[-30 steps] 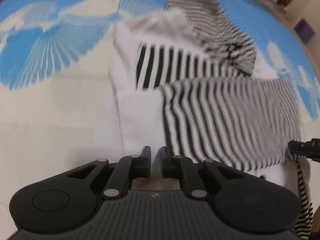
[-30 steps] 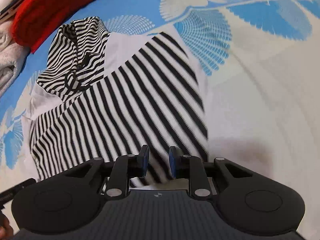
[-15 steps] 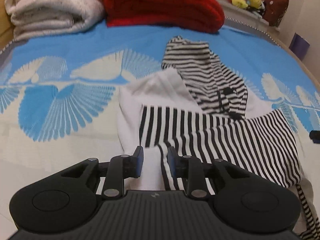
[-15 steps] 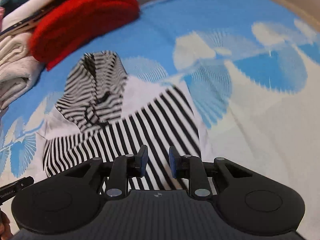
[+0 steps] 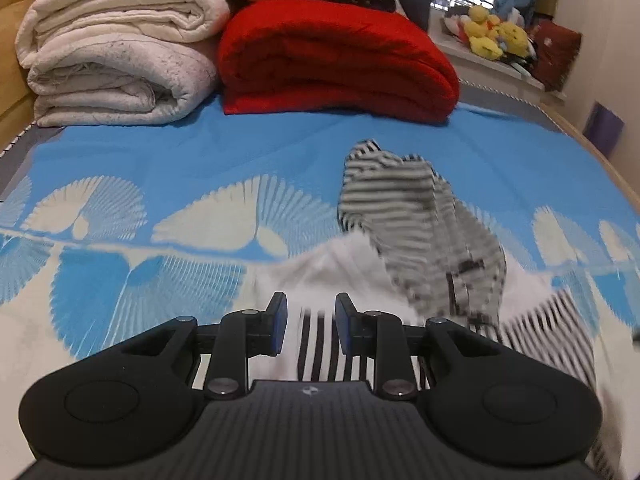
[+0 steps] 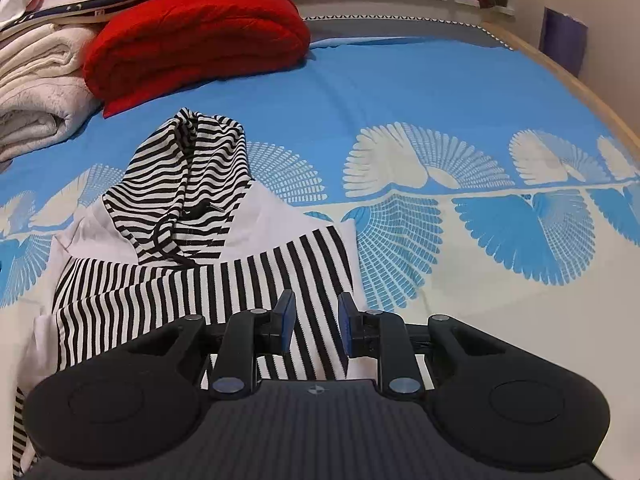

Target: Fold small clothes

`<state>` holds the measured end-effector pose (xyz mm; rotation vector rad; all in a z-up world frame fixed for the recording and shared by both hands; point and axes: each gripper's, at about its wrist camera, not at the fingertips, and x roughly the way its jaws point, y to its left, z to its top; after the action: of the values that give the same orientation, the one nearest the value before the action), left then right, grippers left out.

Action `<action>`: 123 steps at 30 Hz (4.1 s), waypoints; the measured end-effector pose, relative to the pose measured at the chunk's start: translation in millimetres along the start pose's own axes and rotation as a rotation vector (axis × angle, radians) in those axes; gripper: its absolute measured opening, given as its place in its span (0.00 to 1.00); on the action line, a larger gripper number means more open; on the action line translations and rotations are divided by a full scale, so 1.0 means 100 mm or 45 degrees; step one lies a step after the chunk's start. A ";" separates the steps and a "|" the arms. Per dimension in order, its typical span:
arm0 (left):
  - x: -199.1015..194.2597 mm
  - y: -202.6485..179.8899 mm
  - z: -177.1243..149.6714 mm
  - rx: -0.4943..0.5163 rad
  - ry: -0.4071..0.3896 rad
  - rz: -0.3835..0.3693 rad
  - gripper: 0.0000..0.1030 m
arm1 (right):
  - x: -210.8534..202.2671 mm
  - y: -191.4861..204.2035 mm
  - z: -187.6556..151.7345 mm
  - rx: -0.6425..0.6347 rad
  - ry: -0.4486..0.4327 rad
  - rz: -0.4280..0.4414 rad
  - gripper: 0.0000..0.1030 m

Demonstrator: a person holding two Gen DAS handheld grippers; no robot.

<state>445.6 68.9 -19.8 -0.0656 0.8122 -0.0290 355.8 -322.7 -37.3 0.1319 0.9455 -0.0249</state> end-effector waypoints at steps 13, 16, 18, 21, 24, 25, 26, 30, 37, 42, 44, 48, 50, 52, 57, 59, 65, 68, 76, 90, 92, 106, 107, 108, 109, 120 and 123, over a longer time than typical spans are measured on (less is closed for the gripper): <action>2.07 -0.35 1.28 -0.137 0.152 0.000 0.25 | 0.17 -0.17 0.00 -0.011 0.052 0.014 0.23; 2.42 -0.45 1.48 -0.177 0.150 -0.037 0.30 | 0.25 -0.21 0.01 -0.025 0.059 -0.019 0.23; 2.61 -0.49 1.60 -0.212 0.141 -0.032 0.39 | 0.30 -0.23 0.03 -0.025 0.064 -0.020 0.23; 2.85 -0.53 1.73 -0.251 0.129 -0.035 0.50 | 0.36 -0.23 0.03 -0.026 0.079 -0.027 0.23; 3.08 -0.57 1.77 -0.280 0.150 -0.026 0.52 | 0.42 -0.23 0.04 -0.015 0.091 -0.026 0.23; 3.15 -0.59 1.77 -0.280 0.165 -0.021 0.52 | 0.43 -0.22 0.05 -0.012 0.094 -0.022 0.23; 3.22 -0.61 1.76 -0.274 0.178 -0.016 0.52 | 0.44 -0.22 0.06 -0.007 0.097 -0.021 0.23; 3.29 -0.72 1.69 -0.140 0.219 0.016 0.20 | 0.47 -0.17 0.09 -0.003 0.099 -0.010 0.23; 2.31 -0.92 1.71 0.222 0.071 -0.182 0.05 | 0.41 -0.19 0.12 0.004 0.083 -0.018 0.23; 0.77 -1.02 1.17 0.492 -0.097 -0.458 0.05 | 0.27 -0.26 0.15 0.067 0.041 -0.011 0.23; 0.11 -1.05 0.74 0.587 -0.123 -0.586 0.05 | 0.19 -0.30 0.15 0.105 0.012 0.000 0.23; -0.85 -1.01 -0.32 0.708 0.133 -0.798 0.07 | 0.01 -0.41 0.14 0.243 -0.065 0.019 0.23; -1.16 -0.92 -0.72 0.727 0.200 -0.791 0.07 | -0.08 -0.48 0.14 0.321 -0.101 0.043 0.23; -1.32 -0.73 -0.88 0.559 0.216 -0.750 0.16 | -0.17 -0.53 0.11 0.368 -0.133 0.061 0.23; -1.01 -0.33 -0.81 0.018 0.187 -0.539 0.19 | -0.20 -0.56 0.01 0.419 -0.107 0.138 0.23; -0.78 -0.20 -0.84 -0.177 0.226 -0.490 0.19 | -0.11 -0.53 -0.05 0.428 -0.045 0.171 0.23; -0.14 -0.14 -0.94 -0.448 0.418 -0.452 0.30 | 0.20 -0.24 -0.22 0.340 0.152 0.277 0.32; 0.11 -0.11 -1.10 -0.497 0.523 -0.438 0.30 | 0.37 -0.06 -0.28 0.281 0.253 0.324 0.39; 0.39 -0.23 -1.31 -0.498 0.579 -0.441 0.30 | 0.61 0.12 -0.44 0.186 0.359 0.239 0.39; -0.45 0.02 -0.60 -0.410 0.094 -0.435 0.00 | 0.12 -0.38 -0.25 0.784 -0.083 0.745 0.01; -0.68 0.19 -0.48 -0.399 0.001 -0.421 0.00 | -0.10 -0.44 -0.25 0.833 -0.259 0.866 0.01; -0.17 0.60 -0.91 -0.532 0.447 -0.342 0.40 | 0.44 -0.29 -0.60 0.630 0.266 0.274 0.23; -0.15 0.60 -0.92 -0.556 0.451 -0.354 0.40 | 0.43 -0.26 -0.57 0.625 0.240 0.280 0.36; -0.12 0.57 -0.94 -0.569 0.457 -0.372 0.40 | 0.44 -0.21 -0.56 0.626 0.231 0.286 0.40; -0.09 0.57 -0.91 -0.575 0.462 -0.387 0.40 | 0.47 -0.20 -0.53 0.624 0.237 0.288 0.40; -0.36 0.49 -0.70 -0.409 0.133 -0.301 0.01 | 0.30 -0.13 -0.47 0.633 0.037 0.477 0.04; -0.21 0.48 -0.78 -0.391 0.252 -0.262 0.01 | 0.30 -0.24 -0.50 0.692 0.040 0.384 0.04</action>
<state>374.2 113.9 -61.3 -0.4424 1.0006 -0.1065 330.8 -339.6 -92.7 0.7776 0.9233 -0.0011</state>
